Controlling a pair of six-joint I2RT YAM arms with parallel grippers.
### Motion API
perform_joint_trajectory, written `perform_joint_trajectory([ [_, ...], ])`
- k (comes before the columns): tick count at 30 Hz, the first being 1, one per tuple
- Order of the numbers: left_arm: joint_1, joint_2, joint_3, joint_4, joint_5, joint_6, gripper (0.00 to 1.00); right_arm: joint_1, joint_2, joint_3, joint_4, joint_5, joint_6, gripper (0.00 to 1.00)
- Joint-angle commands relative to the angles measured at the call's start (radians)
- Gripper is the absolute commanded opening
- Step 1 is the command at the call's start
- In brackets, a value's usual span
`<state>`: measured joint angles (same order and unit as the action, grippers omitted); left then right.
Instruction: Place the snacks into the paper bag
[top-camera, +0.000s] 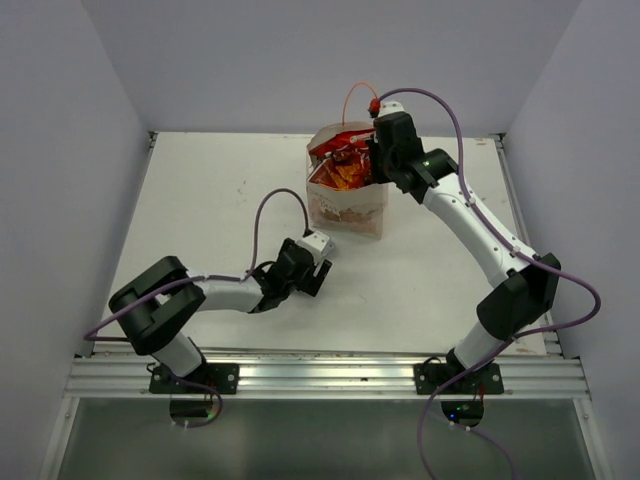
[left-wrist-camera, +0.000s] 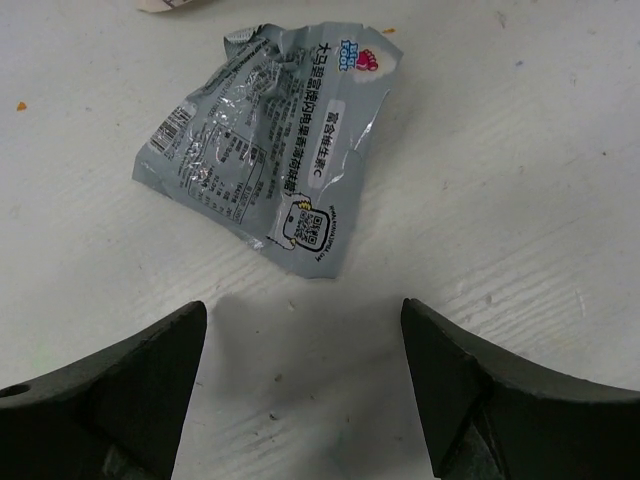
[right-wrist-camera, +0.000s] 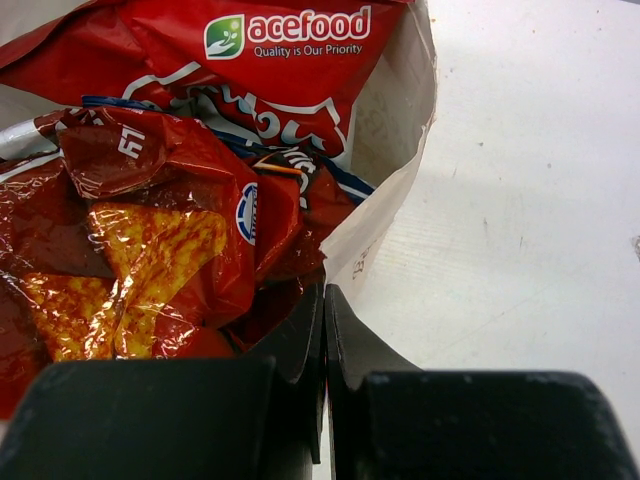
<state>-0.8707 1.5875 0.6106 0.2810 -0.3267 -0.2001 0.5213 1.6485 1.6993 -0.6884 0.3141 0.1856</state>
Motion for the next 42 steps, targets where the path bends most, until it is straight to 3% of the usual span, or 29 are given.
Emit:
perform_joint_trajectory([
  [1,0.004,0.02,0.052,0.122,-0.028,0.004,0.83,0.002,-0.047,0.014,0.01,-0.023,-0.009,0.0],
  [17,0.101,0.173,0.107,0.191,0.051,0.021,0.81,0.002,-0.047,0.045,-0.03,-0.003,-0.037,0.0],
  [18,0.104,0.183,0.109,0.195,0.063,0.024,0.76,0.002,-0.046,0.043,-0.031,-0.001,-0.037,0.0],
  [20,0.108,0.19,0.118,0.198,0.067,0.025,0.56,0.002,-0.044,0.043,-0.034,-0.001,-0.035,0.0],
  [21,0.11,0.199,0.123,0.198,0.08,0.025,0.3,0.002,-0.044,0.043,-0.034,-0.001,-0.035,0.0],
  [23,0.118,0.203,0.126,0.185,0.077,0.021,0.0,0.002,-0.042,0.042,-0.033,-0.001,-0.034,0.0],
  [29,0.118,0.074,0.045,0.158,0.014,-0.007,0.0,0.002,-0.036,0.039,-0.028,-0.001,-0.032,0.0],
  [32,0.118,-0.129,-0.024,0.123,-0.058,-0.025,0.0,0.0,-0.035,0.033,-0.02,-0.009,-0.026,0.0],
  [35,0.118,-0.33,-0.031,-0.014,-0.15,-0.054,0.0,0.002,-0.027,0.033,-0.02,-0.012,-0.018,0.0],
  [39,0.116,-0.574,0.03,-0.181,-0.296,-0.058,0.0,0.002,-0.032,0.019,-0.01,-0.009,-0.015,0.0],
  [42,0.118,-0.636,0.131,-0.148,-0.334,0.02,0.0,0.003,-0.035,0.007,0.001,-0.015,-0.012,0.0],
])
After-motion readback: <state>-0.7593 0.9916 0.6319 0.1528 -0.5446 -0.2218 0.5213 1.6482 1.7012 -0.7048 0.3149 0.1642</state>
